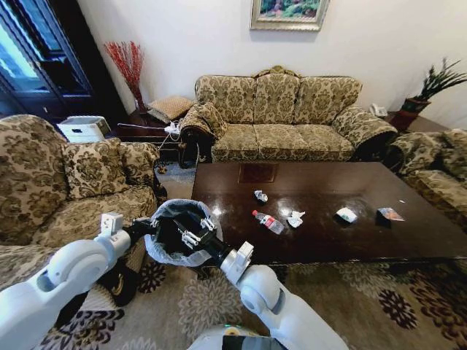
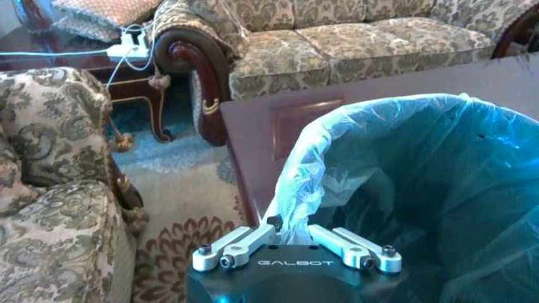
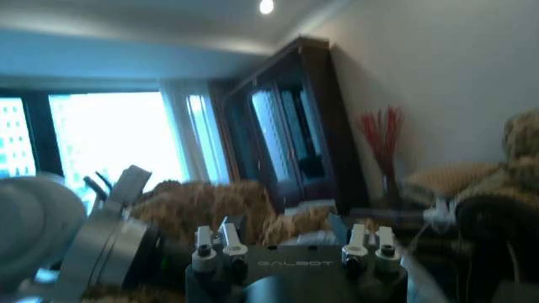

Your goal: Move to the front of the table and place the trash on the table into the trash bin.

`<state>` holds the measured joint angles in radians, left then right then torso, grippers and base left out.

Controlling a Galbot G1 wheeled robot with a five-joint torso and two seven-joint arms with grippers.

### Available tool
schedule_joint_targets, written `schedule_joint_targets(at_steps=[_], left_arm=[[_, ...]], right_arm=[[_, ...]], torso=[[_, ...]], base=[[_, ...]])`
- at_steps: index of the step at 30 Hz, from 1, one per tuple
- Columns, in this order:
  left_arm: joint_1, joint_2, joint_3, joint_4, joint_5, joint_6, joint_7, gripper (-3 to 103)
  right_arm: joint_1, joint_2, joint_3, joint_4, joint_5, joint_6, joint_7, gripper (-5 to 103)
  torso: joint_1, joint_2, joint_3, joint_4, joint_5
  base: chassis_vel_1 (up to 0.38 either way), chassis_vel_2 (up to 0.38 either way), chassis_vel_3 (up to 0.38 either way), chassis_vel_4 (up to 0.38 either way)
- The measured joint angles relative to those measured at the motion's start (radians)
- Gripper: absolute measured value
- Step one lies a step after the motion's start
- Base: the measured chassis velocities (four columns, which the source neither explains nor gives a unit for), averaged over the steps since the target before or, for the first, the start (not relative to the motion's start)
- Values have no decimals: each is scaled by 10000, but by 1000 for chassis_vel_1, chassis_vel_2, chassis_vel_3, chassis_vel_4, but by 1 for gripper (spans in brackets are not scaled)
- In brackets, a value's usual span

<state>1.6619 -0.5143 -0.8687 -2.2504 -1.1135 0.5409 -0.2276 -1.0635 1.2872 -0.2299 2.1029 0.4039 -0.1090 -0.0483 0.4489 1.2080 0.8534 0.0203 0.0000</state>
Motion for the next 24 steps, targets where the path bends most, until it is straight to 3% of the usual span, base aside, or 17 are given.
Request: schedule_joint_targets(at_steps=[2,5,8,9,14,24], left_arm=[[-3,0,-18,114,1,0,1,1],[-122,6,-52,470,1,-48,-25,1],[-234,-49,-52,609,34,-102,-34,1],[-279,-119,-43,634,79,-127,-28,1],[-281,-329,23,637,286,-157,80,1],[-232,-324,-20,518,371,-165,181,1]], right_arm=[[-119,14,244,127,-22,228,-19,68],[-621,-220,993,339,-255,507,377,84],[-1079,-466,1609,267,-280,518,874,90],[-1395,-561,2052,61,-185,490,1113,98],[-1910,-626,2970,-698,-177,621,1401,100],[-1889,-448,3779,-1757,-563,598,1597,100]], torso=[[0,0,0,-1,0],[0,0,0,2,-1],[0,0,0,0,-3],[0,0,0,-1,0],[0,0,0,-2,1],[0,0,0,1,-2]], base=[[0,0,0,0],[0,0,0,0],[0,0,0,0],[0,0,0,0],[0,0,0,0],[-48,-52,64,57]])
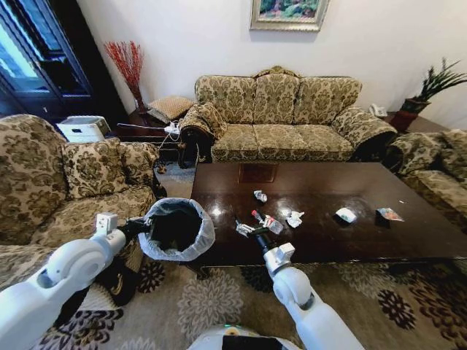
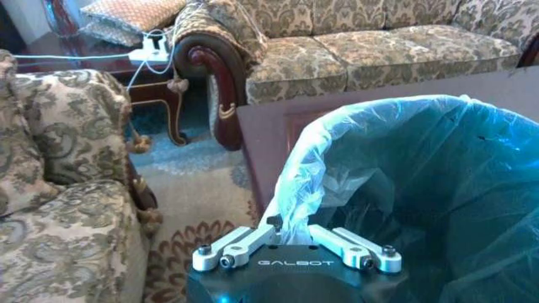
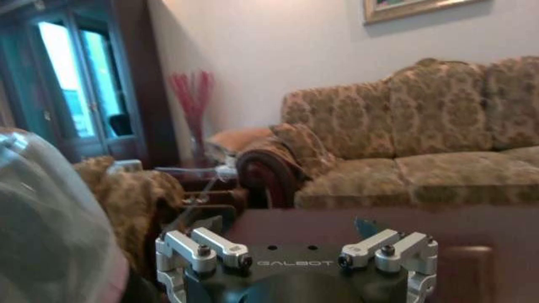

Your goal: Move to the front of the table and place the trash on the table into the trash bin.

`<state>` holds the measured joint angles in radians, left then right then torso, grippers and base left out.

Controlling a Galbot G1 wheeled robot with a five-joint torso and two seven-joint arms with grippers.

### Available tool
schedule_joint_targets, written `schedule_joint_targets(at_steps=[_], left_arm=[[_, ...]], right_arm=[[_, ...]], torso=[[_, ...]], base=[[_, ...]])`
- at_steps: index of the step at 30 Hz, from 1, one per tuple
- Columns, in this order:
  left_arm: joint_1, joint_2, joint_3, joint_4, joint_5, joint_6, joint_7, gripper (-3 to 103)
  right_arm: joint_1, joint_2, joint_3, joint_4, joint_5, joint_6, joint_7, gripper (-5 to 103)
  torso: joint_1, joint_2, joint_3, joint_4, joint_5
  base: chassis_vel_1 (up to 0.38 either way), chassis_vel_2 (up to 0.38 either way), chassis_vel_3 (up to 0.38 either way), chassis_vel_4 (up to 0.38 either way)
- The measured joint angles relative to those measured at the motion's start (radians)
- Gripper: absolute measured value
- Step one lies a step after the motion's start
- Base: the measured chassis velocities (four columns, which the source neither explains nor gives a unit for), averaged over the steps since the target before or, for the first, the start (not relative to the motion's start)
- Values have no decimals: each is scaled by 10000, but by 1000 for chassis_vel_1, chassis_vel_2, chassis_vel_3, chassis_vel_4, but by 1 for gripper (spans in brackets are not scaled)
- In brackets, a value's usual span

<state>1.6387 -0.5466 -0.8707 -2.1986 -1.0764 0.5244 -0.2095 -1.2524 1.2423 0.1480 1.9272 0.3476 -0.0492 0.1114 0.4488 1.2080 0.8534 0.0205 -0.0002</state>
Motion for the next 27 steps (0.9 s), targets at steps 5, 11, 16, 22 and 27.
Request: schedule_joint_targets(at_steps=[5,11,16,22,27], left_arm=[[43,-63,-19,-82,6,1,27,1],[38,-102,-29,-217,2,0,60,1],[92,-178,-33,-386,3,1,78,1],[112,-283,5,-521,15,5,80,1],[98,-283,57,-512,31,13,80,1]], right_arm=[[69,-9,171,-487,-24,23,-57,100],[388,125,205,-1454,173,343,-154,100],[943,431,198,-2752,515,403,-131,100],[1733,781,0,-4088,892,-2,125,100],[2431,1219,-138,-5450,884,-305,-128,100]], torso=[[0,0,0,0,0],[1,-1,1,-6,-9],[1,-1,1,-7,18],[0,-1,1,-3,-11],[0,-1,1,6,-3]], base=[[-197,-177,189,196],[-242,-278,251,272],[-169,-166,152,161],[-14,-8,8,8],[63,60,-16,-12]])
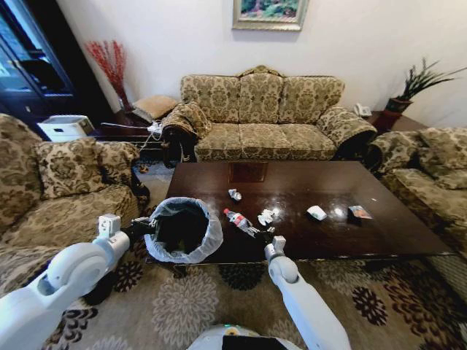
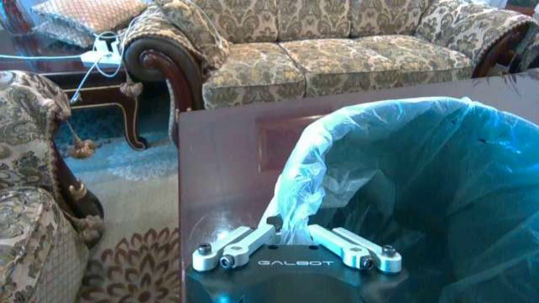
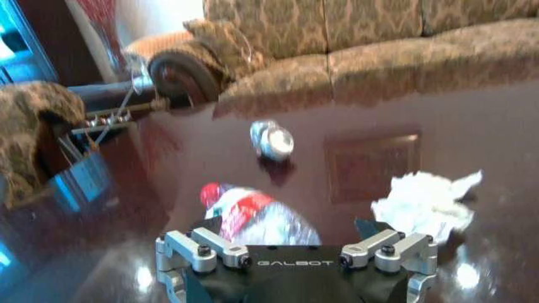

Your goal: Move to the front of the table and place the trash on the table into the trash bin.

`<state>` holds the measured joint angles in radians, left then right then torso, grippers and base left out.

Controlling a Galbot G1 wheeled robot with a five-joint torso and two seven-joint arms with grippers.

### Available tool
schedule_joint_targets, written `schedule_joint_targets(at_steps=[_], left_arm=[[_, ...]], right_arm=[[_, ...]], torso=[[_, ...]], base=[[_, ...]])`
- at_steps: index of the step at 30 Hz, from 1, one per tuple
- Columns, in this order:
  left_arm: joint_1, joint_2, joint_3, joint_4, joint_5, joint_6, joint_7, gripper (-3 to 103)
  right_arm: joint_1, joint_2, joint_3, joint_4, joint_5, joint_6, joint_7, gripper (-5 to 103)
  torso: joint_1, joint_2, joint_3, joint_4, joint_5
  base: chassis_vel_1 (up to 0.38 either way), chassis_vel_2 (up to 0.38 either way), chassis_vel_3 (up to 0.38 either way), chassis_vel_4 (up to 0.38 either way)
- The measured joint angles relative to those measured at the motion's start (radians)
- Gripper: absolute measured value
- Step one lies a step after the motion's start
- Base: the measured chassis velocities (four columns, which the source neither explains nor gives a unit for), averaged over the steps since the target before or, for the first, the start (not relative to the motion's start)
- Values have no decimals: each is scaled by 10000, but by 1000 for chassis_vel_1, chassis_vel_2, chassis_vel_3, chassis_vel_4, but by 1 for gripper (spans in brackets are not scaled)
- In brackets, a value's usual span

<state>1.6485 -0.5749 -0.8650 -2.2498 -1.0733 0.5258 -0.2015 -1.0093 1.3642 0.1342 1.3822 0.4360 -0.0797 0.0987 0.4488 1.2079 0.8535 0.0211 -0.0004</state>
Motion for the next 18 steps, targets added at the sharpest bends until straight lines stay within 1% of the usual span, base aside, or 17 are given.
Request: schedule_joint_targets(at_steps=[2,4,5,7,9,11,15,17,18], left_arm=[[6,4,2,8,1,0,3,1],[17,14,6,29,4,0,11,1],[21,25,32,58,8,0,23,1],[21,35,47,74,10,0,29,1],[15,52,91,107,18,0,41,1],[12,54,99,114,20,0,46,1],[14,52,106,122,26,0,55,1],[15,52,109,129,27,0,59,1],[6,52,116,147,31,0,61,1]], right_arm=[[91,101,-19,-161,-28,-77,4,100],[219,250,-35,-364,-88,-234,30,100],[381,405,-65,-642,-179,-354,49,100],[459,465,-76,-787,-233,-371,41,101],[680,605,-113,-1160,-380,-372,-61,95],[744,640,-143,-1266,-408,-369,-136,95],[862,695,-210,-1441,-438,-344,-332,79],[872,705,-213,-1475,-441,-334,-363,79],[885,722,-213,-1527,-441,-312,-398,71]], torso=[[0,0,0,-4,0],[0,1,0,-8,8],[0,0,0,-10,10],[1,0,1,-10,8],[2,0,0,-10,4],[2,0,1,-9,3],[-1,0,-1,-6,2],[-2,1,-1,-7,2],[-1,1,-1,-7,3]], base=[[0,0,0,0],[0,0,0,0],[0,0,0,0],[0,0,0,0],[0,0,0,0],[0,0,0,0],[0,0,0,0],[0,0,0,0],[0,0,0,0]])
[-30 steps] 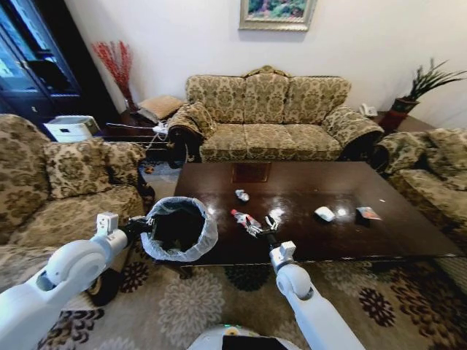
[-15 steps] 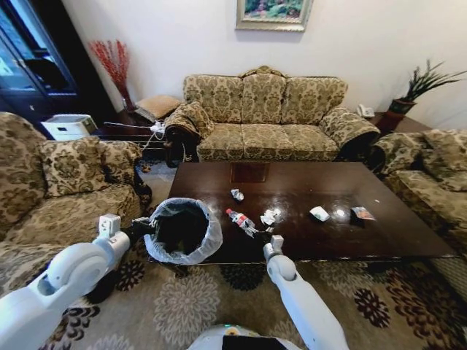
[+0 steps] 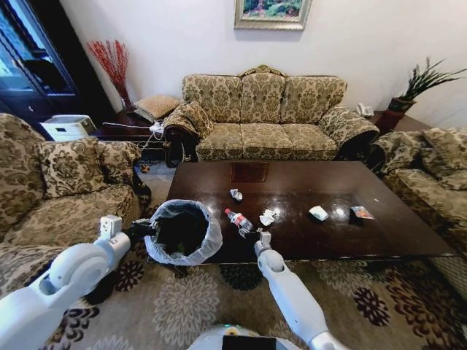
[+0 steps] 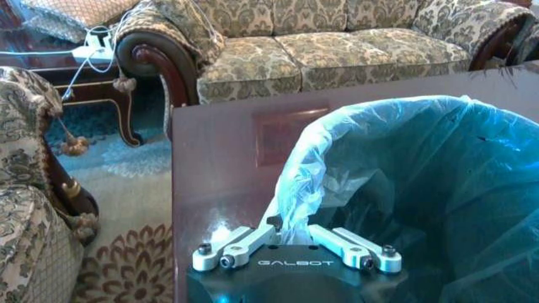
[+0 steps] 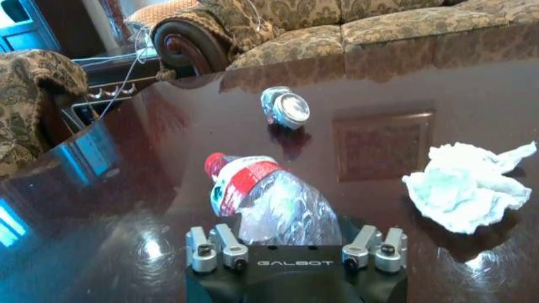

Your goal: Move to the front of the table and place the trash on the table into the trash bin.

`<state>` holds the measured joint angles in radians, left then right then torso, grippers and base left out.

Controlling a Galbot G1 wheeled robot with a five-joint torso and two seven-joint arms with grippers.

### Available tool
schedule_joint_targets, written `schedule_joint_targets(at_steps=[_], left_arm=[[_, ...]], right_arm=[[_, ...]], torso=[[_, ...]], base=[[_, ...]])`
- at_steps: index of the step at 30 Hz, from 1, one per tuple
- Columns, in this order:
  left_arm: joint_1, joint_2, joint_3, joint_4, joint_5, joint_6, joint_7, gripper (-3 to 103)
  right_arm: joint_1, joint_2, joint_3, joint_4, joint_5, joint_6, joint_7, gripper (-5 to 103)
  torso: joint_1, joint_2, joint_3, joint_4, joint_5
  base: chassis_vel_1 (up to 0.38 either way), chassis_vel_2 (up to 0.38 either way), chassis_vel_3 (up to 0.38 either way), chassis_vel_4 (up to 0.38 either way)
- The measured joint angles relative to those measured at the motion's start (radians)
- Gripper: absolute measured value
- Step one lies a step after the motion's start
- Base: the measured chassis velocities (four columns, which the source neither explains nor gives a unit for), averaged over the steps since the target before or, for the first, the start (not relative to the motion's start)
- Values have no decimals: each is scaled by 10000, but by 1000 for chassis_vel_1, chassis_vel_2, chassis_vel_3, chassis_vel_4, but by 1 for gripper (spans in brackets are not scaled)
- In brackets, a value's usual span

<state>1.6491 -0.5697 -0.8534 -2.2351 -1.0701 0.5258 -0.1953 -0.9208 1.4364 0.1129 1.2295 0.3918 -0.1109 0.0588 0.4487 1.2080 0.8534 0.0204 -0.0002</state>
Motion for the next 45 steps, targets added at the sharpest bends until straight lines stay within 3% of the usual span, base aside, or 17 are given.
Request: schedule_joint_targets(at_steps=[3,9,11,15,17,19,25,32,33,35,36,38,40,41,42,43,45], left_arm=[[-26,18,12,31,7,-1,4,1],[-54,96,7,57,17,-12,8,1],[-55,107,-3,58,19,-14,9,1],[-50,98,-36,107,140,-55,10,1],[-48,85,-42,131,172,-68,7,1],[-49,63,-52,194,226,-86,8,1],[-120,101,-67,340,234,-116,14,1],[-493,703,-100,1495,259,-492,173,1],[-624,926,-101,1826,259,-593,230,1],[-1064,1480,-17,2608,180,-744,417,1],[-1064,1480,-17,2608,180,-744,417,1],[-1530,1861,172,3302,39,-839,514,1],[-1603,1921,210,3427,26,-862,525,1],[-1711,2025,281,3698,12,-897,563,1],[-1724,2048,296,3788,11,-905,578,1],[-1724,2048,296,3788,11,-905,578,1],[-1687,2057,326,4014,26,-976,624,1]], right_arm=[[-5,18,0,-18,0,28,-50,67],[-100,6,-6,24,-4,157,-67,47],[-127,1,-10,56,-5,172,-68,47],[-272,-30,-29,241,23,186,-66,32],[-323,-39,-36,304,33,186,-64,32],[-523,-80,-44,586,108,177,-42,22],[-933,-293,-35,1607,566,155,17,17],[-1627,-1055,53,4325,1584,159,206,17],[-1720,-1232,52,4907,1904,75,292,17],[-1783,-1733,-60,6680,3670,-524,770,17],[-1783,-1733,-60,6680,3670,-524,770,17],[-1633,-2102,-282,8357,6175,-1238,1627,17],[-1589,-2157,-333,8689,6676,-1397,1830,17],[-1490,-2242,-462,9592,7912,-1782,2319,17],[-1435,-2265,-519,10062,8530,-1999,2583,17],[-1435,-2265,-519,10062,8530,-1999,2583,17],[-1275,-2361,-651,11182,10488,-2589,3288,17]], torso=[[1,-1,0,-1,3],[1,-1,0,-1,2],[1,-1,0,0,2],[2,-1,0,-1,2],[2,-1,0,-1,2],[2,-1,1,0,2],[1,-1,0,-1,1],[1,0,0,-1,-2],[1,0,0,-1,-2],[1,0,0,-1,1],[1,0,0,-1,1],[2,0,0,-3,1],[2,0,0,-2,1],[2,-1,1,-1,2],[3,-1,1,-1,1],[3,-1,1,-1,1],[1,0,0,0,-3]], base=[[0,0,0,0],[0,0,0,0],[0,0,0,0],[0,0,0,0],[0,0,0,0],[0,0,0,0],[0,0,0,0],[0,0,0,0],[0,0,0,0],[0,0,0,0],[0,0,0,0],[0,0,0,0],[0,0,0,0],[0,0,0,0],[0,0,0,0],[0,0,0,0],[0,0,0,0]])
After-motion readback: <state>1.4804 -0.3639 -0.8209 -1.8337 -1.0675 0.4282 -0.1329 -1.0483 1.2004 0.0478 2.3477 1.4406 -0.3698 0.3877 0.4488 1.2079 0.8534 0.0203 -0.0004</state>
